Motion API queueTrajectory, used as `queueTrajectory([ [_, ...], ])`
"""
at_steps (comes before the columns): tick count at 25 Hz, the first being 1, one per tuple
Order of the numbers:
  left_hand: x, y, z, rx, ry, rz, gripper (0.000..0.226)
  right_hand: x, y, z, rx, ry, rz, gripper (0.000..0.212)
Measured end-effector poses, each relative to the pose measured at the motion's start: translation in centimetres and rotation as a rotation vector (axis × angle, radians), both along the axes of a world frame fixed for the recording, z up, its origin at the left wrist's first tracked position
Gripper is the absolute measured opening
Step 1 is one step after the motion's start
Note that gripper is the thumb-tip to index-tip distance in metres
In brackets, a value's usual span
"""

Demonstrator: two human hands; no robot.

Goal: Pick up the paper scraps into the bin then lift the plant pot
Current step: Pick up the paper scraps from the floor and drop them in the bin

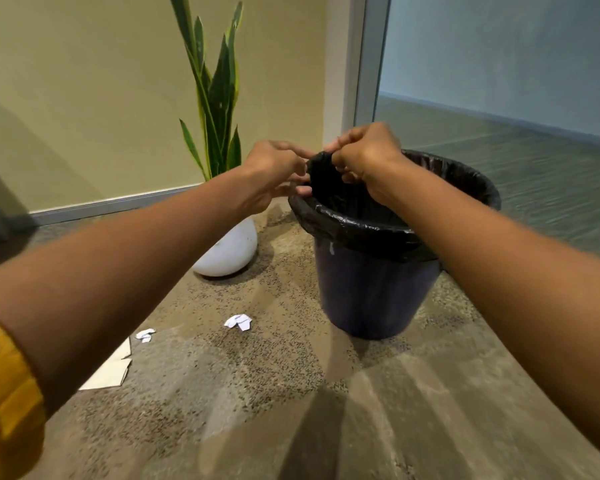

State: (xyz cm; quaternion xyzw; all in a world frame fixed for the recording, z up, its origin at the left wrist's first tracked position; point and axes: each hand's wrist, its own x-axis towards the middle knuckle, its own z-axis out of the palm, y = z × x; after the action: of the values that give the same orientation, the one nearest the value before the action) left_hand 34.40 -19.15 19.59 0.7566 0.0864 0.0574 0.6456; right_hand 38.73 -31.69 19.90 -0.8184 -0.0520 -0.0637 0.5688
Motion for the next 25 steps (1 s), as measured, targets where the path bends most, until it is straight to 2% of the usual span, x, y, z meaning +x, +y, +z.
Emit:
queueTrajectory([
  [4,-1.8,4.2,-2.1,0.046,0.012,0.026,0.018,-4.0,4.8,-0.4,-0.045,-0.072,0.243,0.013],
  [8,-3.8,9.3,-5.7,0.131,0.099,0.092,0.014,-6.1,9.7,-4.8,-0.122,0.018,0.475,0.012],
  [13,-6.3,16.2,-12.2,0.156,0.243,0.163,0.018,-4.8,13.9,-14.9,-0.278,0.262,0.429,0.016],
  [19,-8.9,23.5,-19.6,0.257,0.337,0.207,0.021,-2.9,16.1,-24.0,-0.640,0.206,0.453,0.015],
  [22,-10.0,25.9,-22.4,0.393,0.368,0.263,0.026,-2.6,16.5,-26.8,-0.826,0.153,0.478,0.039],
  [25,-11.6,26.9,-24.9,0.727,0.390,0.238,0.013,-1.8,16.5,-28.2,-0.889,0.069,0.508,0.045],
])
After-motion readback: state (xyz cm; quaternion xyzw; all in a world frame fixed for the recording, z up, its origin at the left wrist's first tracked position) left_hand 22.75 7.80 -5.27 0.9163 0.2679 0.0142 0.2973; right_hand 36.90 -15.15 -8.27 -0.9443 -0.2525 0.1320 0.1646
